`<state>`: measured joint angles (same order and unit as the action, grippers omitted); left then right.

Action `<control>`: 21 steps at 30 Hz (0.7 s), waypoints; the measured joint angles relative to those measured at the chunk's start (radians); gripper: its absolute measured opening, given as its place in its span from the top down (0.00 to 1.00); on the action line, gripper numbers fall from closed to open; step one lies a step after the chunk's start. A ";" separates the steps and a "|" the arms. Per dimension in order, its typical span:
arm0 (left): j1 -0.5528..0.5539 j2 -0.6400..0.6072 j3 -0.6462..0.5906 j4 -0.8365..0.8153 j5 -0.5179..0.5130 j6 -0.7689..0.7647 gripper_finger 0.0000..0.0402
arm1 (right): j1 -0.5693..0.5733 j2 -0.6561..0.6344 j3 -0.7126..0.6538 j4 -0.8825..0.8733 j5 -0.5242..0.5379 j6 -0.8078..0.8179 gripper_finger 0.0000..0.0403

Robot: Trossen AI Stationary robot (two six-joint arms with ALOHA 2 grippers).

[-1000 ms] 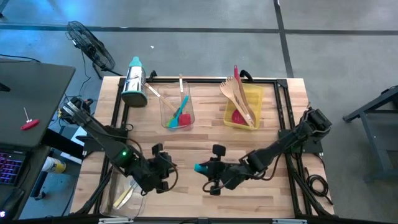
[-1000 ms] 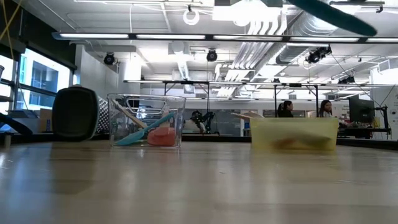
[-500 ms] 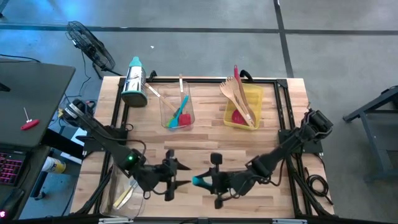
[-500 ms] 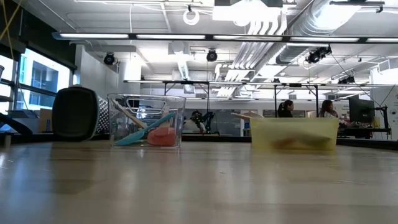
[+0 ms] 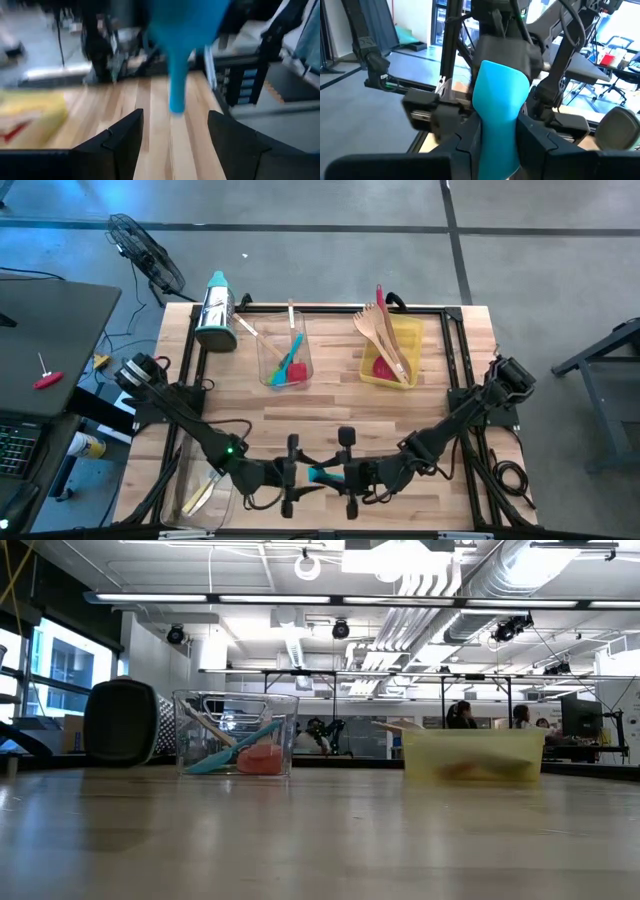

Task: Pick & Place Kitchen Items
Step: Put the blue spatula into the top transparent bin

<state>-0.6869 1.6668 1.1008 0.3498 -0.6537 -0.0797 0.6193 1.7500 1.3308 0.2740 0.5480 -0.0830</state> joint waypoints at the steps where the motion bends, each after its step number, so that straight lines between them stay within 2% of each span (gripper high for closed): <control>1: 0.000 0.010 0.000 0.047 0.009 0.031 0.46 | 0.000 0.000 0.000 0.001 0.000 0.000 0.79; 8: 0.033 0.041 0.000 0.182 0.028 0.108 0.46 | -0.007 0.000 0.000 0.014 -0.001 -0.012 0.79; 17: 0.094 0.040 0.001 0.202 0.161 0.041 0.46 | -0.011 0.000 0.000 0.014 -0.001 -0.018 0.79; 21: 0.091 0.040 0.001 0.211 0.174 0.023 0.46 | -0.011 0.000 0.000 0.014 -0.001 -0.019 0.79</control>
<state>-0.5957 1.7065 1.1019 0.5611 -0.4801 -0.0565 0.6079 1.7500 1.3308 0.2880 0.5472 -0.1024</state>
